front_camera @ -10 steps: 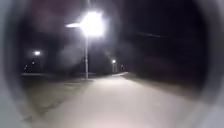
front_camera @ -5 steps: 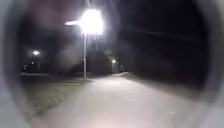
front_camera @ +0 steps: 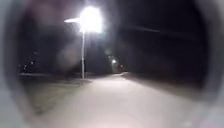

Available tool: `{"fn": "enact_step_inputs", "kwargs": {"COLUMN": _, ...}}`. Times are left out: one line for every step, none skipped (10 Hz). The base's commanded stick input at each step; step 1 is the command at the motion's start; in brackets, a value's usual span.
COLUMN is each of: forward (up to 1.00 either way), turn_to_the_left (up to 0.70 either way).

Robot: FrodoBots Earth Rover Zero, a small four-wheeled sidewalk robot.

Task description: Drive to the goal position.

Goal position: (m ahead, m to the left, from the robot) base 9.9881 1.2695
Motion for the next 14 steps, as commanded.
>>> {"fn": "enact_step_inputs", "kwargs": {"forward": 0.7, "turn_to_the_left": 0.0}}
{"fn": "enact_step_inputs", "kwargs": {"forward": 0.7, "turn_to_the_left": 0.0}}
{"fn": "enact_step_inputs", "kwargs": {"forward": 0.7, "turn_to_the_left": 0.0}}
{"fn": "enact_step_inputs", "kwargs": {"forward": 0.7, "turn_to_the_left": 0.0}}
{"fn": "enact_step_inputs", "kwargs": {"forward": 0.7, "turn_to_the_left": 0.0}}
{"fn": "enact_step_inputs", "kwargs": {"forward": 0.7, "turn_to_the_left": 0.0}}
{"fn": "enact_step_inputs", "kwargs": {"forward": 0.7, "turn_to_the_left": 0.0}}
{"fn": "enact_step_inputs", "kwargs": {"forward": 0.7, "turn_to_the_left": 0.0}}
{"fn": "enact_step_inputs", "kwargs": {"forward": 0.7, "turn_to_the_left": 0.0}}
{"fn": "enact_step_inputs", "kwargs": {"forward": 0.7, "turn_to_the_left": 0.0}}
{"fn": "enact_step_inputs", "kwargs": {"forward": 0.7, "turn_to_the_left": 0.0}}
{"fn": "enact_step_inputs", "kwargs": {"forward": 0.7, "turn_to_the_left": 0.0}}
{"fn": "enact_step_inputs", "kwargs": {"forward": 0.7, "turn_to_the_left": 0.0}}
{"fn": "enact_step_inputs", "kwargs": {"forward": 0.7, "turn_to_the_left": 0.0}}
